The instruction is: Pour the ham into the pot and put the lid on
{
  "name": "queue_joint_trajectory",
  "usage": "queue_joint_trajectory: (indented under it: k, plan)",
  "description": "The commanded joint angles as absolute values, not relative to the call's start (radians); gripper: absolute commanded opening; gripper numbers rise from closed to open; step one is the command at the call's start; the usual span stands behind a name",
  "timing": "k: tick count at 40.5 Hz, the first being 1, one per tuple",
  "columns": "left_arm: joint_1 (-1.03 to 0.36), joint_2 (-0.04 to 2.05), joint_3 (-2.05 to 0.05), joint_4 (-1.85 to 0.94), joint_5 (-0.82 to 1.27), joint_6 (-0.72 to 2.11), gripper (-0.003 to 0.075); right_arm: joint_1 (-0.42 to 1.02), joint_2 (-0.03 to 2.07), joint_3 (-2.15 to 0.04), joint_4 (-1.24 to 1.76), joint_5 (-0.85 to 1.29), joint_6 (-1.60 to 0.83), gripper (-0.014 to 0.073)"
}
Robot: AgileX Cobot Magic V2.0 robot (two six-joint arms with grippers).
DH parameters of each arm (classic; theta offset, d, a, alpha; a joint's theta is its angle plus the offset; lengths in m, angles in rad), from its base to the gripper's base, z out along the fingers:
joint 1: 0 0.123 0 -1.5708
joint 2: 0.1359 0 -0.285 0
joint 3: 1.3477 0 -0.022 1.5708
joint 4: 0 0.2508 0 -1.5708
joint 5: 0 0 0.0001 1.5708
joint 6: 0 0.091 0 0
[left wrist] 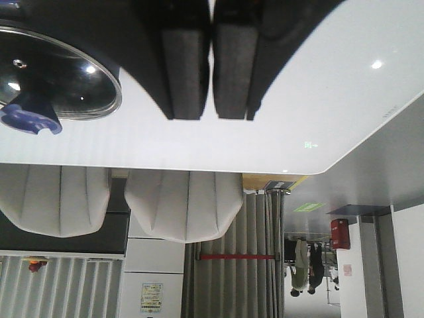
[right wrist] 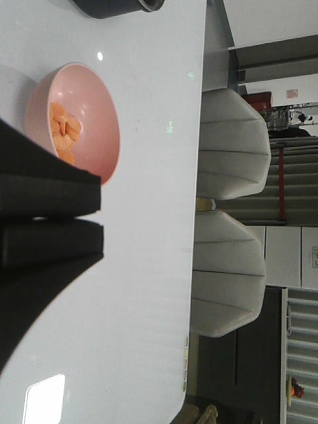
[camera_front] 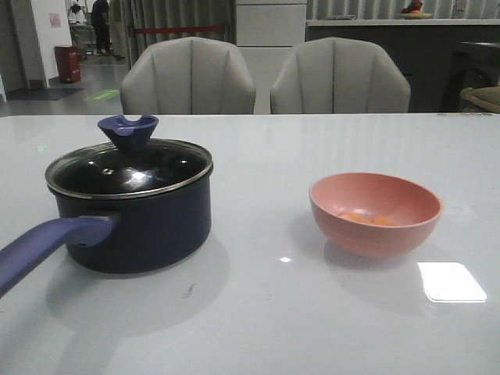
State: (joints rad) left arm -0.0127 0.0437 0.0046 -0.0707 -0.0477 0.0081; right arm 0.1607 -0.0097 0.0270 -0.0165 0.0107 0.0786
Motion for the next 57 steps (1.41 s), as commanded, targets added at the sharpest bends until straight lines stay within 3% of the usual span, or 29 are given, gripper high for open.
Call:
queue_joint_trajectory:
  k: [1, 36, 51, 57]
  plan:
    - [-0.011, 0.057, 0.025, -0.076, -0.124, 0.000, 0.0113, 0.153, -0.030, 0.022, -0.017, -0.061, 0.072, 0.0147]
    - [-0.011, 0.057, 0.025, -0.076, -0.137, 0.000, 0.0113, 0.153, -0.030, 0.022, -0.017, -0.061, 0.072, 0.0147]
    - [-0.013, 0.057, 0.007, -0.076, -0.577, 0.000, 0.0113, 0.153, -0.030, 0.022, -0.017, -0.061, 0.072, 0.0147]
    - [-0.013, 0.072, -0.146, -0.076, -0.363, 0.000, 0.0113, 0.153, -0.030, 0.022, -0.017, -0.061, 0.072, 0.0147]
